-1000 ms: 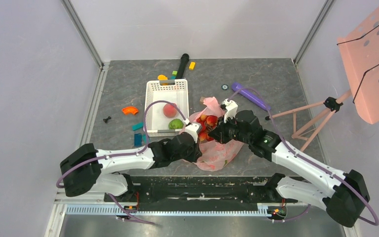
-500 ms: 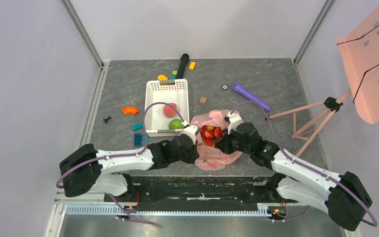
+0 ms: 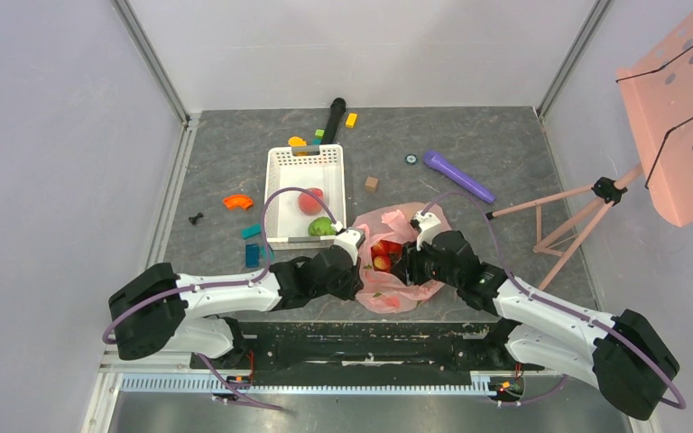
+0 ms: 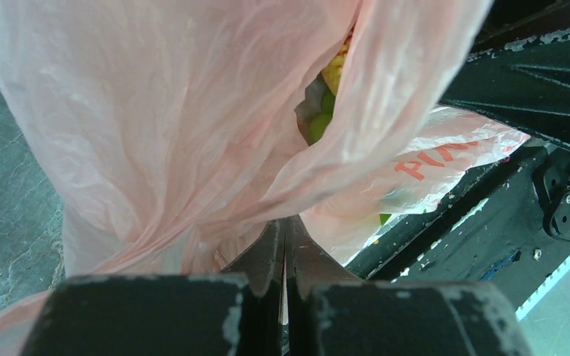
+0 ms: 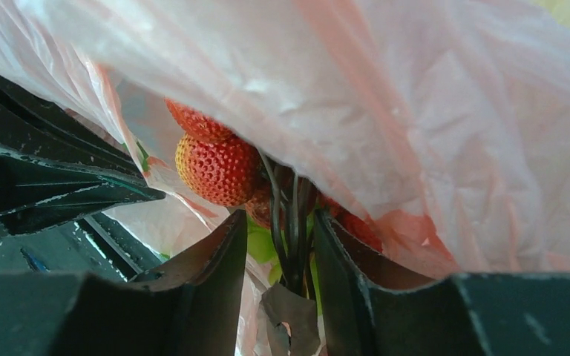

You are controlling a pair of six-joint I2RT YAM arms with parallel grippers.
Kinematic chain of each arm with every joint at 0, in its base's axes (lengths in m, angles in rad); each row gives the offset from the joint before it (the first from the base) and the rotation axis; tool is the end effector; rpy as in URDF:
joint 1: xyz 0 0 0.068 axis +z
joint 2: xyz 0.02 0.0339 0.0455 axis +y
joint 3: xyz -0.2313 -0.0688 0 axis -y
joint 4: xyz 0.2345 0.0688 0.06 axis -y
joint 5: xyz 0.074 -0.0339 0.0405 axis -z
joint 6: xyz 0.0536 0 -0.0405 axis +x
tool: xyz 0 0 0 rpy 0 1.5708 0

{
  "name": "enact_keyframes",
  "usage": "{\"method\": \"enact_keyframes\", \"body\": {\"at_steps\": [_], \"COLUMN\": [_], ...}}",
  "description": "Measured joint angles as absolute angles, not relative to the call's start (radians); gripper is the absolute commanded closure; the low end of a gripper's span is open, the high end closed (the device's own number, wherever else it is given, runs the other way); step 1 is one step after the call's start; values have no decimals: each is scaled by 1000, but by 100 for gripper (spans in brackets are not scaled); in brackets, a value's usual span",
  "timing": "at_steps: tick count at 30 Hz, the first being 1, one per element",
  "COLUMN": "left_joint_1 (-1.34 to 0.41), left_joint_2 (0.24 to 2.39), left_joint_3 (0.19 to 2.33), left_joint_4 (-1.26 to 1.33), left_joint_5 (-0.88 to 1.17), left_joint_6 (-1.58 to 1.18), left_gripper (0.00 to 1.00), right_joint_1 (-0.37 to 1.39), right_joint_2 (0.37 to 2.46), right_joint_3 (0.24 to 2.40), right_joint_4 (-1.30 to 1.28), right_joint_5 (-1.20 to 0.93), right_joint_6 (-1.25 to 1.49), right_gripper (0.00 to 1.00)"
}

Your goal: Take the fake fruits out of the plastic bag

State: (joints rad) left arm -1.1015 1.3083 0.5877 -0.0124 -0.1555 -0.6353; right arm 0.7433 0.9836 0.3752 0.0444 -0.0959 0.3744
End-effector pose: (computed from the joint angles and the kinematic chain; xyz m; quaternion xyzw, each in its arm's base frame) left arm 0.1296 -0.2372 0.1423 0.1796 0.8934 -0.2637 0.3161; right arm 0.1631 0.1569 0.1532 -0.1832 0.8559 0.2911 0.3863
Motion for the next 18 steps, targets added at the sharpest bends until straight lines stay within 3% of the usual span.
{"method": "enact_keyframes", "body": {"at_steps": [7, 18], "left_joint_1": [-1102, -1102], "left_joint_2": [1309, 1317], "left_joint_3": [588, 588], "left_joint_4": [-12, -12], "left_joint_5": [-155, -155], "left_joint_6": [-635, -635], "left_gripper": [98, 98], "right_joint_1": [743, 743], "right_joint_2": [984, 869], "right_joint_3": [375, 379], "right_joint_4": [46, 36], "right_joint_5": [-87, -106], "right_joint_6": [356, 346], "right_gripper": [91, 94]}}
